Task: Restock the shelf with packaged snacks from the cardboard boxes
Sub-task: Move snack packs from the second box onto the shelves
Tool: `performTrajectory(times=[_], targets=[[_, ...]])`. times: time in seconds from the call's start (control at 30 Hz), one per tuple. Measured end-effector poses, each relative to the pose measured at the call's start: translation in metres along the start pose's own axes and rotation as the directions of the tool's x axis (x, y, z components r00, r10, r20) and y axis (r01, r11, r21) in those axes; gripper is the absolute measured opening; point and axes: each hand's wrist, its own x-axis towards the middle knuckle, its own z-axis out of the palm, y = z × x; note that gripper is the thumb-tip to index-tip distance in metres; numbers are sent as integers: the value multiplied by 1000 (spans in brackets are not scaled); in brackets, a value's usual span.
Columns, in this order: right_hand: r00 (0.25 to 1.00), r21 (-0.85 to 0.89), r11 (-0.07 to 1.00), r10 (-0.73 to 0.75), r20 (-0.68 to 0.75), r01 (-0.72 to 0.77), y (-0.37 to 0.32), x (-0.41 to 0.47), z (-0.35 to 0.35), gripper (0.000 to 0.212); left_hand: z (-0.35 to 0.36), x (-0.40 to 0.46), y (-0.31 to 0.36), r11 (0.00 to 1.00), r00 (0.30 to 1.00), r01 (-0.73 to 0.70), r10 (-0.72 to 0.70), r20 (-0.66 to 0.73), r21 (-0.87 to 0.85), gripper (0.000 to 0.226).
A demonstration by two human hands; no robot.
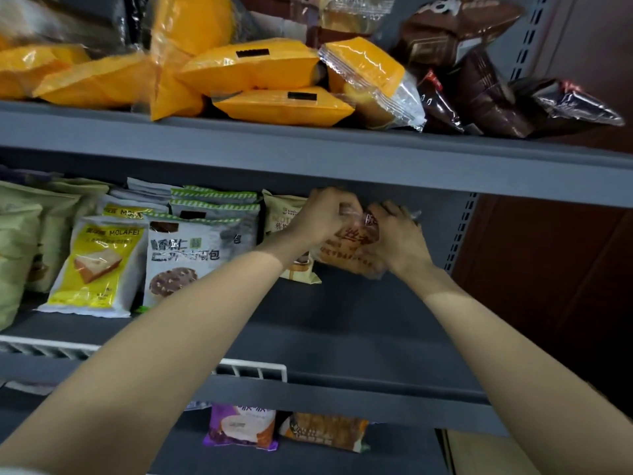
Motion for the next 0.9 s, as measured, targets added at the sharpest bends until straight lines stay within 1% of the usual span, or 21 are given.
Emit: performTrajectory(times=[0.07,0.1,0.17,0.2,0.27,0.3,0.37,0.4,0.43,0.5,0.57,0.63,0.7,0.77,0.83,0.9], targets=[[1000,11,1000,-4,-26,4,9,8,4,42,5,3,-6,1000,1000,13,-13,22,-4,11],[1000,7,1000,-2,-24,2,13,11,7,41,6,5,-9,1000,999,22,-22,28,16,15],[1000,-18,1000,1,18,0,19,16,14,50,9,9,-17,995,998,42,-46,40,85,22],[999,-31,1000,5,36,-4,21,19,18,54,12,10,-22,992,997,48,-54,50,118,21],[998,-55,998,36,56,-33,21,21,28,53,18,11,-32,975,994,42,-63,90,218,18],[996,-74,996,60,73,-54,20,21,35,50,23,11,-36,950,989,32,-75,126,310,20],[986,-148,985,103,129,-84,16,19,45,50,33,8,-39,851,967,-17,-120,226,525,30],[980,-191,978,110,163,-78,15,17,49,52,37,7,-40,796,955,-52,-137,263,603,33],[975,-225,972,109,196,-64,14,17,51,55,39,6,-39,761,949,-72,-146,278,644,35],[963,-257,966,102,248,-36,15,19,51,59,42,8,-37,752,948,-46,-174,266,658,36],[953,-256,966,98,285,-23,17,22,46,58,41,11,-34,773,947,14,-215,241,634,38],[953,-226,974,88,289,-21,18,22,41,57,40,11,-31,803,947,83,-247,203,590,42],[962,-168,985,69,263,-25,18,17,39,57,38,8,-27,837,960,133,-243,142,531,44],[978,-116,993,35,203,-12,17,11,37,59,35,4,-25,863,963,164,-245,111,477,42],[989,-96,995,-12,150,27,13,5,33,62,28,-4,-22,870,960,187,-260,103,457,39],[993,-63,995,-73,94,79,6,-1,28,60,19,-12,-19,861,963,205,-263,63,466,38]])
